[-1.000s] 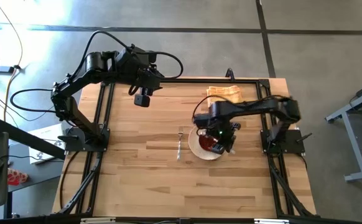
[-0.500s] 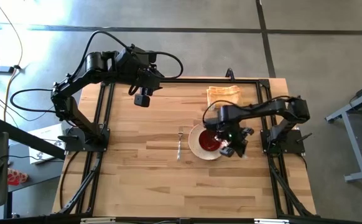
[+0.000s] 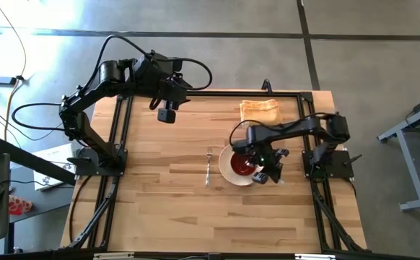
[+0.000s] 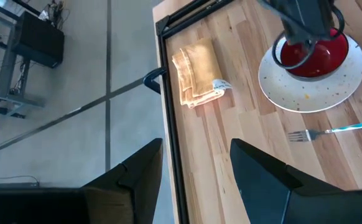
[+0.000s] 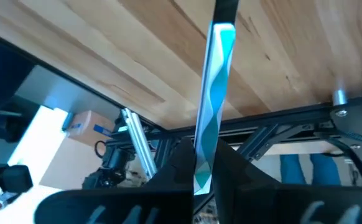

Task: Set table place
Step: Put the spoon into the black bowl

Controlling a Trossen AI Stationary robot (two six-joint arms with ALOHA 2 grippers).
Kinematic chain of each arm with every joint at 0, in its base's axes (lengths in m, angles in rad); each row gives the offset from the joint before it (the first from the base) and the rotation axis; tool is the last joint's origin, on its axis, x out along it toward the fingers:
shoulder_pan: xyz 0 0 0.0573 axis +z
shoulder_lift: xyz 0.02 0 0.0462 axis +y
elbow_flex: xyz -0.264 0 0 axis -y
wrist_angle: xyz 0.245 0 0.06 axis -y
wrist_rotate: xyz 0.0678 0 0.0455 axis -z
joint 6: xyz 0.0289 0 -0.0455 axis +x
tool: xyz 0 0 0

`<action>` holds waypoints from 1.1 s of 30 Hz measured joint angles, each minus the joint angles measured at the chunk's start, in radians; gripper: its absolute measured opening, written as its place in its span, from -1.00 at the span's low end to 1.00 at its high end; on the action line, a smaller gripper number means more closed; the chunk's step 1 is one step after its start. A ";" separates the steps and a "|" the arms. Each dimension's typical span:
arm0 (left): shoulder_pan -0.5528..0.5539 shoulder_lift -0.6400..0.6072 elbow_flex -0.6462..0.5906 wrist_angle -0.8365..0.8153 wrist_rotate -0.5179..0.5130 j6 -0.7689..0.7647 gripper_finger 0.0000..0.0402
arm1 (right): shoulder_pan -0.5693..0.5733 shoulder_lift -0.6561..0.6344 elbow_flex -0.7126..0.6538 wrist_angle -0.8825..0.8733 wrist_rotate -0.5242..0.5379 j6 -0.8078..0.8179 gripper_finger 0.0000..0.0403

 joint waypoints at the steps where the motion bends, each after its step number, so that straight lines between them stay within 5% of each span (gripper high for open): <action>1: 0.000 0.000 0.000 0.000 0.000 0.000 -0.12 | 0.000 0.018 0.000 -0.002 0.001 -0.018 -1.00; 20: 0.000 0.000 0.000 -0.016 0.000 0.002 -0.12 | 0.000 0.084 0.000 0.114 0.019 -0.021 -1.00; 33: 0.000 0.000 0.000 -0.016 0.000 0.002 -0.12 | -0.003 0.084 0.015 0.099 0.017 -0.020 -0.80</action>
